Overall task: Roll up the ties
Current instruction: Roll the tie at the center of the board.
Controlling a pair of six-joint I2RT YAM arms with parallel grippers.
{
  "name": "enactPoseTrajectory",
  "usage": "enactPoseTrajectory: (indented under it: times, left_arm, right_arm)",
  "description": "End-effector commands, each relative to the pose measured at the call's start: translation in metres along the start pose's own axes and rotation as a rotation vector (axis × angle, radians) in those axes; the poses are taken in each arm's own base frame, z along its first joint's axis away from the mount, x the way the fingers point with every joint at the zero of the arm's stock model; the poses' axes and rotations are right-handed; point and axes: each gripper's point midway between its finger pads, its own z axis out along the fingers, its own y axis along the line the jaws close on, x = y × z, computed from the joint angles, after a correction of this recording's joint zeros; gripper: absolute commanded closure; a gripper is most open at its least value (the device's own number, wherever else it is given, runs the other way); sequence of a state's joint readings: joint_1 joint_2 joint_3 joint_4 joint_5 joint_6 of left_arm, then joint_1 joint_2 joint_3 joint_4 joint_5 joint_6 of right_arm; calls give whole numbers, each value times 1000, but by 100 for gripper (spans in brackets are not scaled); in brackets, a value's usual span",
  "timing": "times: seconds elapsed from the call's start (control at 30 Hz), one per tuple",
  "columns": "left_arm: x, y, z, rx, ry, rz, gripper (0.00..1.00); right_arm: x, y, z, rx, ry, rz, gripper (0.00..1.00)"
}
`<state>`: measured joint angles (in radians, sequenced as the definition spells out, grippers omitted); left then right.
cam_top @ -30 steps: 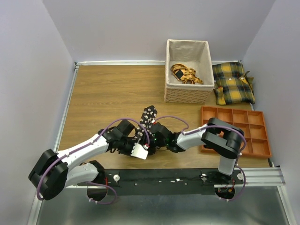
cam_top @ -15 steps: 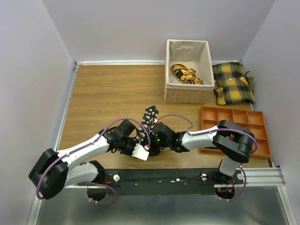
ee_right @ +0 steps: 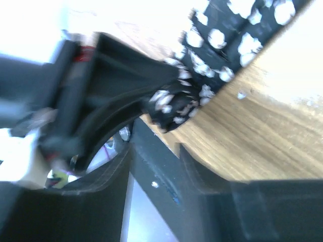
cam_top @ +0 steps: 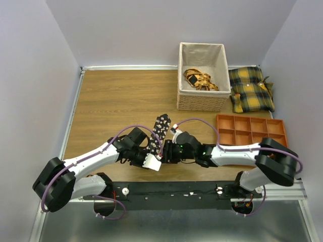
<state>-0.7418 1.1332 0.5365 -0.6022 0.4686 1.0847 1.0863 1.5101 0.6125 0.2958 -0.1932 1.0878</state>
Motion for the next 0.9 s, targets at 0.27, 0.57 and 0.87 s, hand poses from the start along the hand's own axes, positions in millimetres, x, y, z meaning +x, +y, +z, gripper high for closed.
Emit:
enactPoseTrajectory:
  times: [0.27, 0.57, 0.87]
  left_arm:
    - [12, -25, -1, 96, 65, -142, 100]
    - [14, -27, 0, 99, 70, -157, 100]
    - [11, -22, 0, 86, 58, -159, 100]
  right_arm:
    - [12, -17, 13, -46, -8, 66, 89]
    - [18, -11, 27, -49, 0, 96, 96]
    - [15, -4, 35, -42, 21, 68, 99]
